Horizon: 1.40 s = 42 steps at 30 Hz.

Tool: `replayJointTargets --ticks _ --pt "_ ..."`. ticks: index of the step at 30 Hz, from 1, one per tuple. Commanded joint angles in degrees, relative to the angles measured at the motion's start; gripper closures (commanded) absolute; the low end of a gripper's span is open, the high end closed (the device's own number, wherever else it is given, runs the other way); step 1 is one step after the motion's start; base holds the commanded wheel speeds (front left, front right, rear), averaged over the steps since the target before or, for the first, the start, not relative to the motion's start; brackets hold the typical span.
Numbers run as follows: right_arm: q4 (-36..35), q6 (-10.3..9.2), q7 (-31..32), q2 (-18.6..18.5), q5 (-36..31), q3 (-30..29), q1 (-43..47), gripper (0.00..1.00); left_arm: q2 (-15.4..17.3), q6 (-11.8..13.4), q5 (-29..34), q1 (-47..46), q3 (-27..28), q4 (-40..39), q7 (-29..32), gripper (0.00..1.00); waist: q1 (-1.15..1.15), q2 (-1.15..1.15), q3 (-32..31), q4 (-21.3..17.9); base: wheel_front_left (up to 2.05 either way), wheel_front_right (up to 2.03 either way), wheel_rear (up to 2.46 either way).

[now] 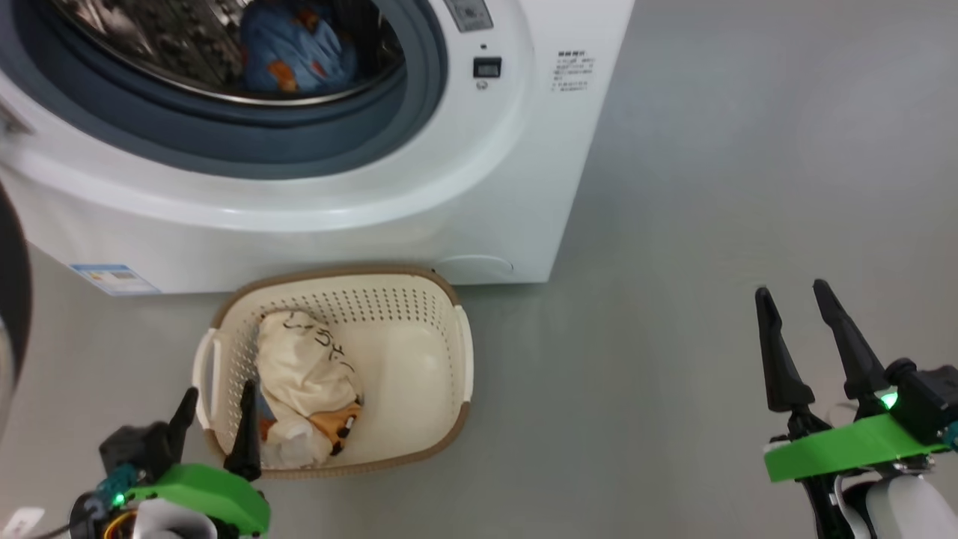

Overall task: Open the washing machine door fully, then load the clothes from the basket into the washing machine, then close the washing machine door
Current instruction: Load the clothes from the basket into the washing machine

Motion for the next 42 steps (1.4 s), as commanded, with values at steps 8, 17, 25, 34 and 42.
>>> replayJointTargets --ticks 8,17,25,34,42 --pt "-1.7 0.25 -0.5 1.0 -0.1 2.9 -5.5 0.0 3.5 0.0 -0.2 -9.7 -1.0 7.5 -0.4 0.0 -0.01 0.0 9.7 -3.8 0.0 0.0 0.0" --pt "-1.7 0.25 -0.5 2.6 0.0 4.6 -9.5 0.0 5.6 0.7 2.4 -19.1 -2.6 17.6 -0.4 0.0 -0.01 0.0 15.2 -6.8 0.0 0.0 0.0" --pt "-1.8 0.25 -0.5 3.9 0.2 5.7 -11.8 0.0 7.7 3.3 4.9 -25.8 -5.1 27.6 0.8 0.0 -0.01 0.0 18.8 -9.5 0.0 0.0 0.0" --pt "-1.9 0.25 -0.5 4.7 0.3 7.2 -13.1 0.0 10.1 7.3 6.7 -29.9 -7.1 31.6 5.7 0.0 -0.01 0.0 21.4 -11.4 0.0 0.0 0.0" --pt "-2.0 0.25 -0.5 5.2 0.5 8.3 -14.2 0.0 12.3 10.4 7.3 -32.1 -8.2 32.5 11.5 0.0 -0.01 0.0 23.2 -12.8 0.0 0.0 0.0"
